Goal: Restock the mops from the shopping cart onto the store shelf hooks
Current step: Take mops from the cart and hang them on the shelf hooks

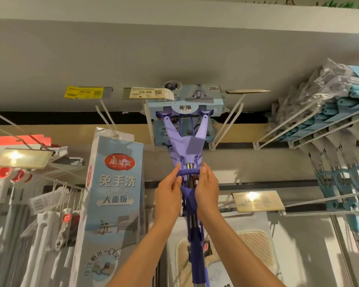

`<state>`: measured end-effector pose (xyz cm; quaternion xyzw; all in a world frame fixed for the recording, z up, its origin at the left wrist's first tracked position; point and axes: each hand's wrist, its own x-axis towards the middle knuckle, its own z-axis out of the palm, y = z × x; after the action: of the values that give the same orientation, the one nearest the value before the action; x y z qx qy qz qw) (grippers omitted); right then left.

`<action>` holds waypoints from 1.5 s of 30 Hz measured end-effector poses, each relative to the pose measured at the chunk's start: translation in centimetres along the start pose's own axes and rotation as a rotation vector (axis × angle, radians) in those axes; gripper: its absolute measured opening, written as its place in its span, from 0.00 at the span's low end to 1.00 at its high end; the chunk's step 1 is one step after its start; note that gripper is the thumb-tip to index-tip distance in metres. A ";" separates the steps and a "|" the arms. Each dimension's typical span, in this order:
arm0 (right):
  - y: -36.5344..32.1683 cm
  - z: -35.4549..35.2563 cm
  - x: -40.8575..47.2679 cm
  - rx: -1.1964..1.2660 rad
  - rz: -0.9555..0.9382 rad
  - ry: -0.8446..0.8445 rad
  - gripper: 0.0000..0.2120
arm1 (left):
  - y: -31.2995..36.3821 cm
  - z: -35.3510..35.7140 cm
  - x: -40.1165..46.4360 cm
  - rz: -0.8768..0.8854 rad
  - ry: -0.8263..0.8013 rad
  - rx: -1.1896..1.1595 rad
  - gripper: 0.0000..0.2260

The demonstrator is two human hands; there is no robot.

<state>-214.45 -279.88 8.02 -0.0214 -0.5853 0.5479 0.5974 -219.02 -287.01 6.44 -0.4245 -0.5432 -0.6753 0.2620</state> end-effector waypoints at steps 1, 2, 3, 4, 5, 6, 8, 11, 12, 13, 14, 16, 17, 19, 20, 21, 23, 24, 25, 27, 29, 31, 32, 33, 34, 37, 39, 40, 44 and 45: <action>0.1 -0.1 0.1 -0.010 -0.024 -0.015 0.19 | -0.1 0.0 0.1 0.002 -0.005 0.004 0.19; 0.3 -0.2 0.3 -0.011 -0.046 -0.028 0.19 | -0.3 0.1 0.2 0.000 -0.010 -0.004 0.19; 0.5 -0.3 0.6 -0.005 -0.062 -0.038 0.19 | -0.5 0.2 0.4 -0.006 -0.011 -0.017 0.19; 0.7 -0.4 0.9 0.004 -0.072 -0.048 0.18 | -0.7 0.4 0.7 -0.011 -0.012 -0.032 0.18; 0.8 -0.5 1.1 0.015 -0.075 -0.058 0.18 | -0.9 0.6 0.9 -0.015 -0.007 -0.038 0.18; 0.9 -0.6 1.3 0.014 -0.079 -0.066 0.18 | -1.0 0.8 1.2 -0.015 -0.002 -0.040 0.17; 0.9 -0.6 1.7 -0.023 -0.113 -0.081 0.17 | -1.2 1.1 1.6 -0.010 0.014 -0.042 0.17; 1.0 -0.5 2.4 -0.056 -0.157 -0.089 0.16 | -1.6 1.3 2.5 -0.002 0.046 -0.028 0.15; 1.2 -0.4 2.6 -0.054 -0.161 -0.090 0.14 | -1.8 1.3 2.8 0.001 0.048 -0.022 0.15; 1.4 -0.3 2.7 -0.054 -0.159 -0.092 0.13 | -2.0 1.4 3.0 0.000 0.046 -0.017 0.14; 1.7 -0.3 2.8 -0.053 -0.158 -0.093 0.13 | -2.2 1.4 3.1 -0.003 0.043 -0.014 0.14; 2.5 -0.2 3.0 -0.054 -0.157 -0.090 0.13 | -2.8 1.5 3.1 -0.015 0.036 -0.018 0.14; 2.9 -0.2 3.1 -0.059 -0.154 -0.086 0.14 | -3.2 1.5 3.1 -0.021 0.031 -0.022 0.13; 3.8 -0.2 3.4 -0.069 -0.145 -0.077 0.14 | -3.8 1.6 3.0 -0.029 0.022 -0.019 0.13; 4.2 -0.3 3.6 -0.067 -0.137 -0.072 0.14 | -4.1 1.7 3.1 -0.035 0.017 -0.019 0.13; 4.6 -0.3 3.7 -0.063 -0.123 -0.070 0.13 | -4.4 1.8 3.1 -0.042 0.009 -0.016 0.13; 5.4 -0.3 4.0 -0.059 -0.096 -0.073 0.13 | -4.9 2.0 3.1 -0.059 -0.004 -0.006 0.13; 5.9 -0.2 4.1 -0.057 -0.086 -0.074 0.13 | -5.2 2.0 3.1 -0.067 -0.006 -0.002 0.13; 6.3 -0.1 4.2 -0.053 -0.079 -0.076 0.13 | -5.5 2.1 3.1 -0.074 -0.007 0.001 0.13; 7.1 0.0 4.3 -0.051 -0.078 -0.079 0.13 | -6.1 2.1 3.1 -0.077 -0.010 0.008 0.13; 7.9 0.0 4.6 -0.055 -0.092 -0.086 0.14 | -6.7 2.1 3.1 -0.077 -0.024 0.014 0.13; 8.8 -0.1 4.9 -0.067 -0.090 -0.093 0.14 | -7.4 2.2 3.2 -0.089 -0.041 0.001 0.12; 9.3 -0.1 5.1 -0.077 -0.087 -0.094 0.14 | -7.8 2.3 3.2 -0.097 -0.048 -0.007 0.12; 9.8 -0.2 5.2 -0.083 -0.084 -0.095 0.14 | -8.1 2.3 3.2 -0.105 -0.058 -0.012 0.12; 10.2 -0.2 5.4 -0.093 -0.079 -0.095 0.14 | -8.4 2.5 3.2 -0.108 -0.067 -0.011 0.11; 11.0 -0.5 5.8 -0.120 -0.087 -0.104 0.14 | -9.1 2.8 3.3 -0.096 -0.098 0.011 0.11; 11.4 -0.7 5.8 -0.121 -0.089 -0.114 0.14 | -9.7 2.9 3.3 -0.111 -0.109 0.005 0.11; 11.6 -0.8 5.7 -0.122 -0.095 -0.122 0.14 | -10.0 3.0 3.2 -0.127 -0.110 -0.003 0.11; 12.9 -0.8 5.5 -0.143 -0.116 -0.151 0.13 | -11.3 3.0 2.9 -0.167 -0.109 -0.010 0.10; 13.3 -0.7 5.6 -0.150 -0.120 -0.150 0.13 | -11.5 3.0 2.9 -0.172 -0.109 -0.012 0.10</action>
<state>-223.86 -270.34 2.71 0.0099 -0.6681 0.4659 0.5801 -229.02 -280.71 3.17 -0.4140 -0.5870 -0.6745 0.1708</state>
